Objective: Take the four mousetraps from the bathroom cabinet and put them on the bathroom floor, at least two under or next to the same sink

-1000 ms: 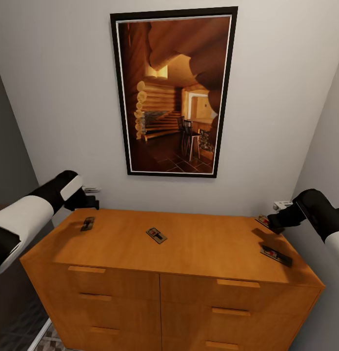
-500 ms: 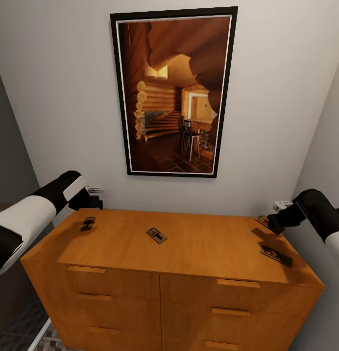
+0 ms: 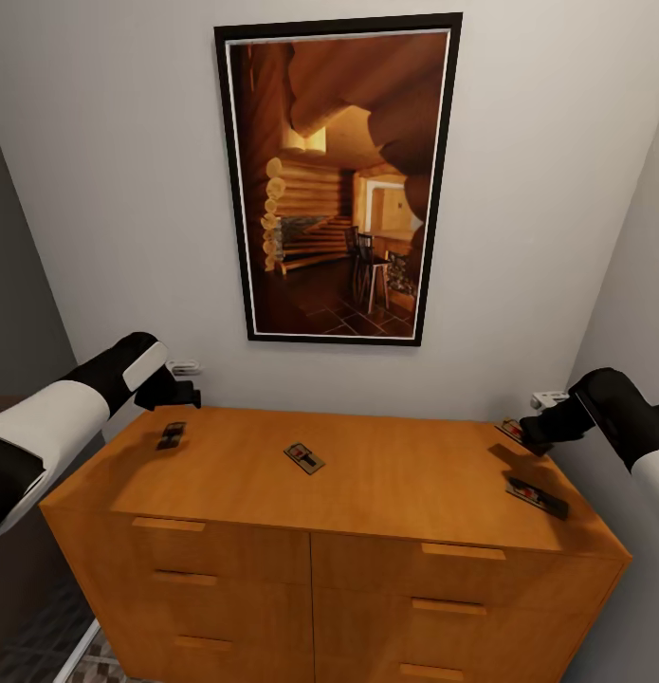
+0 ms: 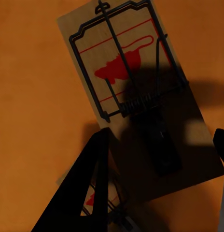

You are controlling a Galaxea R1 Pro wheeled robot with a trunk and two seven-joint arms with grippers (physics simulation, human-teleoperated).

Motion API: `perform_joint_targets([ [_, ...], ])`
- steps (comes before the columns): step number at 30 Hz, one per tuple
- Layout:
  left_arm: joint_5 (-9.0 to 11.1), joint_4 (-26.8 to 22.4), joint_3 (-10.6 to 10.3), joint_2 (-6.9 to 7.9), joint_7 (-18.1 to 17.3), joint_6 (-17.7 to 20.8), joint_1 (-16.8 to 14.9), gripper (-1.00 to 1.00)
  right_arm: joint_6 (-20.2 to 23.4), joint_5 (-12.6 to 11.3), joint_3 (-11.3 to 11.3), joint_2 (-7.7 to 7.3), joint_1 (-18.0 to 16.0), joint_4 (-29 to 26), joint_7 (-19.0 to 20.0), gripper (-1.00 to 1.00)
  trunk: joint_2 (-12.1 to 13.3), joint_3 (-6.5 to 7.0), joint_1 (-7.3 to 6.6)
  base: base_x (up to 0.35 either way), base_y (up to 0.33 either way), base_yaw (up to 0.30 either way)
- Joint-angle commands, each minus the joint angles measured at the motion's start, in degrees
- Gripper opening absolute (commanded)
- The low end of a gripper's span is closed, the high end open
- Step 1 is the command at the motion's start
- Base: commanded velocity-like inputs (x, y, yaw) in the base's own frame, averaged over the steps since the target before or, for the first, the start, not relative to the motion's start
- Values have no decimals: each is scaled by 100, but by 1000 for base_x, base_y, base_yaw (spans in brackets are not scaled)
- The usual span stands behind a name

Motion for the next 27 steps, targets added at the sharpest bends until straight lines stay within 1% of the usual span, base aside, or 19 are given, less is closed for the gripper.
perform_joint_targets([
  [1, 63, -12, -39, 5, 40, 14, -6, 100, 8, 54, 22, -5, -6, -7, 56, -100, -5, -8, 0, 0, 0, 0],
  [6, 70, -11, -40, 0, 40, 16, -6, 100, 8, 59, 22, -9, -6, -7, 53, -100, -5, -8, 0, 8, 1, 0],
  [15, 43, 10, -39, -1, 46, 12, -6, 100, 8, 54, 22, -5, -6, 1, 52, -100, -5, -8, 0, 173, 41, 0],
  [27, 38, 19, -42, -9, 46, 8, -6, 100, 8, 47, 22, -20, -6, 10, 52, -100, -5, -8, 0, 22, 5, 0],
])
